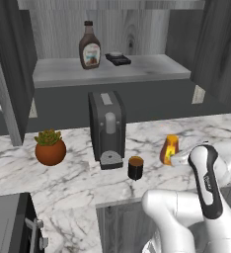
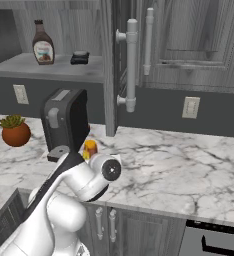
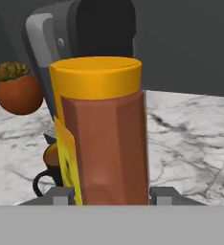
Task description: Pick the syrup bottle and honey bottle from the cabinet and place them next to the mug.
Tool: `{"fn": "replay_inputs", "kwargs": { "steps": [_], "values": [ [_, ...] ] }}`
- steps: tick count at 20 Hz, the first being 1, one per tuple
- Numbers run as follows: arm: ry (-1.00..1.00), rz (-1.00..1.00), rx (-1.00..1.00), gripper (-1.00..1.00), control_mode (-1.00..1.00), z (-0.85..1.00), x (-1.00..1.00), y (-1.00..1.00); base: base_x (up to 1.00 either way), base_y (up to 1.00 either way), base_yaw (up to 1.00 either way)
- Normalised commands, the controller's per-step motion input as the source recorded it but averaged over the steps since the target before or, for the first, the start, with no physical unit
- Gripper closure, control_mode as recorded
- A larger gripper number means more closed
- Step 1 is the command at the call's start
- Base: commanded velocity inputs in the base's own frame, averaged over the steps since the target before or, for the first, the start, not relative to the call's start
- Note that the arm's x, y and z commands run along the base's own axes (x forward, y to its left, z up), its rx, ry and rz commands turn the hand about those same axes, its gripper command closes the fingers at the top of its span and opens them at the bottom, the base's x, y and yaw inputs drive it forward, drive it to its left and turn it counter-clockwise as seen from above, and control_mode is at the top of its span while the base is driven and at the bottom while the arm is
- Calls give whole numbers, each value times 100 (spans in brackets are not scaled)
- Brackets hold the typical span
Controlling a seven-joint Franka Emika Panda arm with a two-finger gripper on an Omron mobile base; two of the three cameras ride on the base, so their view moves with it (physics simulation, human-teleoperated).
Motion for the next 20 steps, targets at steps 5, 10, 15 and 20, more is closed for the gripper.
{"fn": "replay_inputs", "kwargs": {
  "steps": [5,10,15,20],
  "values": [
    [0,5,-3,100,-100,-12,-2,17,0,0,0],
    [0,2,-1,100,-100,-13,0,10,0,0,0],
    [0,5,0,100,-100,-6,-8,17,0,0,0],
    [0,8,0,100,-100,-5,-12,23,0,0,0]
  ]
}}
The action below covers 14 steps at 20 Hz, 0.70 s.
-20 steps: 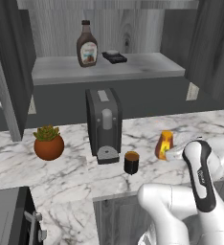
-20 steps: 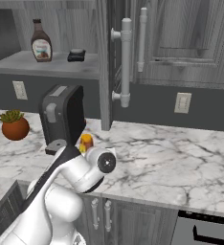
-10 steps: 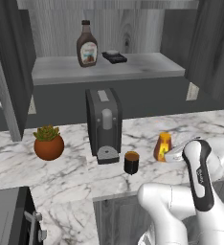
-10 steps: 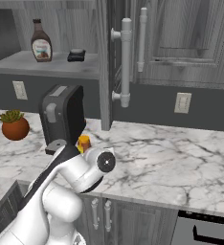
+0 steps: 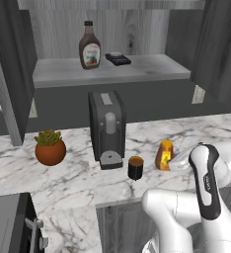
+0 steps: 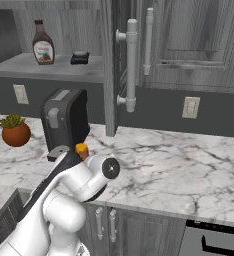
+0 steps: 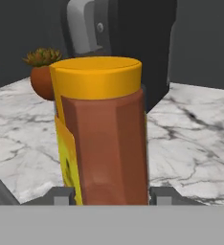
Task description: Pick the syrup bottle and honey bottle from the cabinet and place them next to the mug.
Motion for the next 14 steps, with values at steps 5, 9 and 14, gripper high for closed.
{"fn": "replay_inputs", "kwargs": {
  "steps": [5,9,14],
  "values": [
    [0,5,0,100,-100,-14,-1,9,0,0,0],
    [0,1,0,100,-100,-21,0,0,0,0,0],
    [0,0,0,100,-100,-30,0,0,0,0,0]
  ]
}}
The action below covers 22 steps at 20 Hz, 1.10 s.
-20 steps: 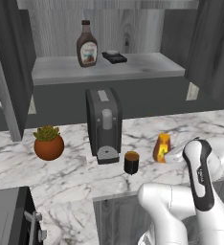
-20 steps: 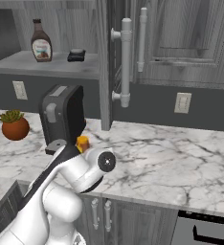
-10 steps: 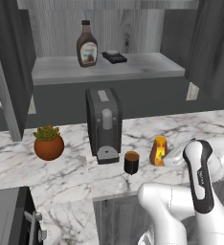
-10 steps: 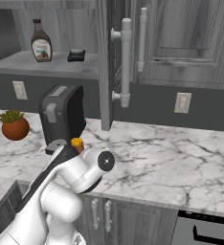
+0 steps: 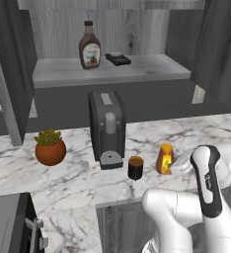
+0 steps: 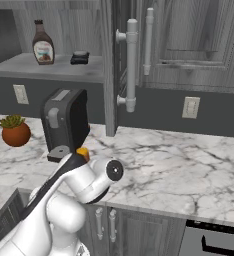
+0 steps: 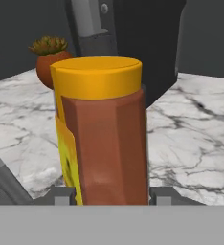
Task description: Pick the syrup bottle and honey bottle from the cabinet and place them next to the mug.
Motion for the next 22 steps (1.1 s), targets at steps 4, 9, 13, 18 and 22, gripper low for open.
{"fn": "replay_inputs", "kwargs": {
  "steps": [4,9,13,18,22],
  "values": [
    [0,0,0,100,-100,-31,0,0,0,0,0],
    [0,0,0,100,-100,-31,0,0,0,0,0],
    [0,0,0,100,-100,-35,0,0,0,0,0],
    [-4,1,0,100,-100,-27,2,0,0,0,0],
    [-12,3,0,100,-100,-17,3,0,0,0,0]
  ]
}}
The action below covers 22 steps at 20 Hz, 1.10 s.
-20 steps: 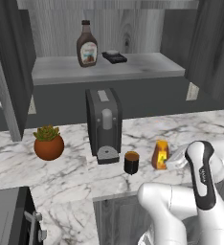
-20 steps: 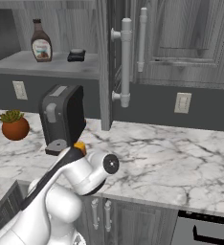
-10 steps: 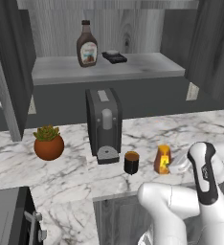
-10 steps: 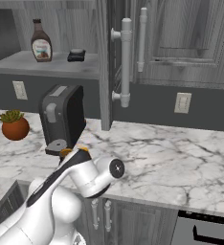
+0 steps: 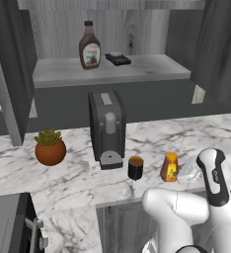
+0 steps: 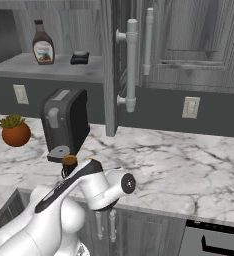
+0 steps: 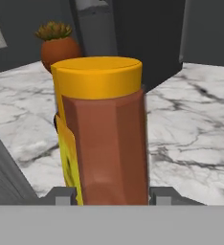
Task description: Pick the syrup bottle and honey bottle from the cabinet and place them next to the mug.
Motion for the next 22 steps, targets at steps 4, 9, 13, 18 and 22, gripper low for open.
{"fn": "replay_inputs", "kwargs": {
  "steps": [4,9,13,18,22],
  "values": [
    [-12,4,0,100,-100,-4,7,2,0,0,0],
    [-5,4,0,100,-100,0,21,3,0,0,0],
    [0,5,0,100,-100,0,27,1,0,0,0],
    [0,3,0,100,-100,0,34,6,0,0,0],
    [0,3,0,100,-100,0,35,2,0,0,0]
  ]
}}
